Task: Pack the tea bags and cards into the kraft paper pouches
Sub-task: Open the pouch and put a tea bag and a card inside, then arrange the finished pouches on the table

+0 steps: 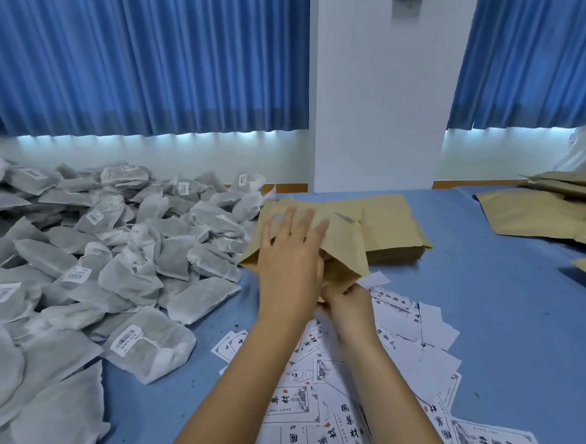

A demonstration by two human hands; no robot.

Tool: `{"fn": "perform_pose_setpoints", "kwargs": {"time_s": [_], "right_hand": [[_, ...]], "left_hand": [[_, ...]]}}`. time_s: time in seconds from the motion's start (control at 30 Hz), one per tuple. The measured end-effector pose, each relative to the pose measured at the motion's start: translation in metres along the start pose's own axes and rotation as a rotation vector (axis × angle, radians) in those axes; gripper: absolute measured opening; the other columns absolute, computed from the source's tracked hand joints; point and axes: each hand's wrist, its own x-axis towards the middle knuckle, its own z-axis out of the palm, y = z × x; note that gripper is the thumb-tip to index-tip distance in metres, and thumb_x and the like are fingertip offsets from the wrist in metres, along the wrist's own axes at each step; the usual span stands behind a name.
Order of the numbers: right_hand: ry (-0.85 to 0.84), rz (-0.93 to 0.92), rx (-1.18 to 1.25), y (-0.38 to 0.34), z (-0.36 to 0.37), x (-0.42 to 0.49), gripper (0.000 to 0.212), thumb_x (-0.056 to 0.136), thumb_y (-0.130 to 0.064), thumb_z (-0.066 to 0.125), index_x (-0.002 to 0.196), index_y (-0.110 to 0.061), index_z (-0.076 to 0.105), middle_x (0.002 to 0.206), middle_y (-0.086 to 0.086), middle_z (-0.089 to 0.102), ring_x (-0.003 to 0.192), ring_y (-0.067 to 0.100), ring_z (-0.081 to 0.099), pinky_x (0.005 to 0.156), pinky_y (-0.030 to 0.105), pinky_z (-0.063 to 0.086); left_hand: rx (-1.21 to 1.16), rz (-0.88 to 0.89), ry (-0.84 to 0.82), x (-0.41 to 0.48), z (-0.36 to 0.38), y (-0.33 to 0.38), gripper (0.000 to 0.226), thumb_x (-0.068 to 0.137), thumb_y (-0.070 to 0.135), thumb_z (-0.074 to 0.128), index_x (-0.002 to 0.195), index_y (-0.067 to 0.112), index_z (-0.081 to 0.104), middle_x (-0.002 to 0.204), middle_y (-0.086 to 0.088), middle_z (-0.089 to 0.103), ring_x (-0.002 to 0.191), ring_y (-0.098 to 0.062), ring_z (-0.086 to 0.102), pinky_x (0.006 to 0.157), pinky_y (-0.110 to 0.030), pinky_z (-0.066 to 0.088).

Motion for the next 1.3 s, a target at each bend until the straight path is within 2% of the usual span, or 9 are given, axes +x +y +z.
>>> {"fn": "perform_pose_setpoints", "kwargs": {"time_s": [0.07,0.17,0.33,0.47,0.53,0.63,0.8,1.17,1.3], "right_hand": [[-0.091,0.015,0.038,-0.004,-0.001,0.000,0.017,0.086,0.010,0.051,0.098,0.003,0.062,0.088,0.013,0.062,0.076,0.020,0.058,0.058,0.024,0.050],[-0.204,0.079,0.134,-0.011,-0.005,-0.002,0.019,0.090,-0.012,0.057,0.077,-0.006,0.069,0.077,0.009,0.067,0.076,0.018,0.063,0.063,0.023,0.053],[0.184,0.097,-0.086,-0.014,-0.017,0.012,0.028,0.100,-0.024,0.047,0.107,-0.001,0.061,0.085,0.013,0.064,0.076,0.026,0.061,0.078,0.037,0.048],[0.134,0.115,0.036,-0.019,-0.019,0.008,0.018,0.102,-0.016,0.040,0.101,-0.004,0.054,0.063,0.009,0.066,0.054,0.021,0.065,0.048,0.029,0.052],[0.070,0.107,0.129,-0.021,-0.017,0.006,0.020,0.103,-0.012,0.038,0.107,-0.003,0.055,0.075,0.012,0.071,0.061,0.020,0.069,0.044,0.028,0.054],[-0.009,0.113,0.184,-0.021,-0.017,0.009,0.021,0.103,-0.008,0.037,0.112,0.002,0.052,0.103,0.021,0.066,0.077,0.027,0.069,0.055,0.032,0.059],[0.064,0.078,0.124,-0.017,-0.021,0.005,0.010,0.097,-0.009,0.051,0.099,-0.001,0.057,0.090,0.014,0.067,0.075,0.025,0.067,0.051,0.025,0.056],[0.327,-0.017,-0.173,-0.021,-0.032,0.011,0.023,0.090,-0.009,0.061,0.068,-0.009,0.055,0.061,0.006,0.049,0.045,0.011,0.042,0.033,0.012,0.030],[0.302,-0.070,-0.211,-0.017,-0.030,0.009,0.022,0.087,-0.013,0.065,0.067,-0.007,0.058,0.059,0.008,0.052,0.049,0.015,0.046,0.042,0.017,0.036]], "left_hand": [[0.020,-0.052,-0.237,-0.005,0.012,0.001,0.029,0.092,0.017,0.046,0.113,0.027,0.063,0.118,0.004,0.062,0.116,-0.020,0.052,0.102,-0.033,0.028],[0.028,-0.106,-0.223,-0.029,0.019,0.009,0.019,0.088,0.013,0.053,0.101,0.021,0.065,0.095,-0.001,0.067,0.085,-0.022,0.065,0.070,-0.031,0.045],[-0.481,-0.077,-0.255,-0.053,0.032,0.029,0.017,0.082,0.012,0.051,0.079,0.009,0.068,0.080,-0.006,0.063,0.076,-0.022,0.058,0.064,-0.035,0.046],[-1.092,-0.657,-0.516,-0.051,0.025,0.021,0.044,0.086,0.051,0.056,0.072,0.012,0.072,0.067,-0.008,0.071,0.048,-0.019,0.059,0.046,-0.025,0.046],[-1.349,-0.920,-0.633,-0.045,0.025,0.009,0.056,0.087,0.057,0.053,0.084,0.004,0.071,0.075,-0.012,0.073,0.050,-0.019,0.060,0.046,-0.022,0.045],[-1.764,-1.206,-0.361,-0.042,0.026,-0.001,0.037,0.088,0.042,0.062,0.097,0.006,0.064,0.074,-0.007,0.070,0.045,-0.012,0.054,0.039,-0.018,0.040],[-1.743,-1.265,-0.038,-0.044,0.032,-0.011,0.019,0.090,0.011,0.063,0.108,0.006,0.059,0.091,-0.011,0.065,0.047,-0.013,0.060,0.048,-0.019,0.053],[-1.744,-1.265,-0.013,-0.047,0.035,-0.010,0.031,0.089,0.010,0.065,0.118,0.001,0.057,0.103,-0.013,0.066,0.050,-0.015,0.065,0.049,-0.020,0.053],[-1.739,-1.244,-0.002,-0.046,0.036,-0.011,0.030,0.091,0.009,0.063,0.119,0.003,0.056,0.100,-0.012,0.064,0.049,-0.016,0.063,0.048,-0.020,0.053]]}}
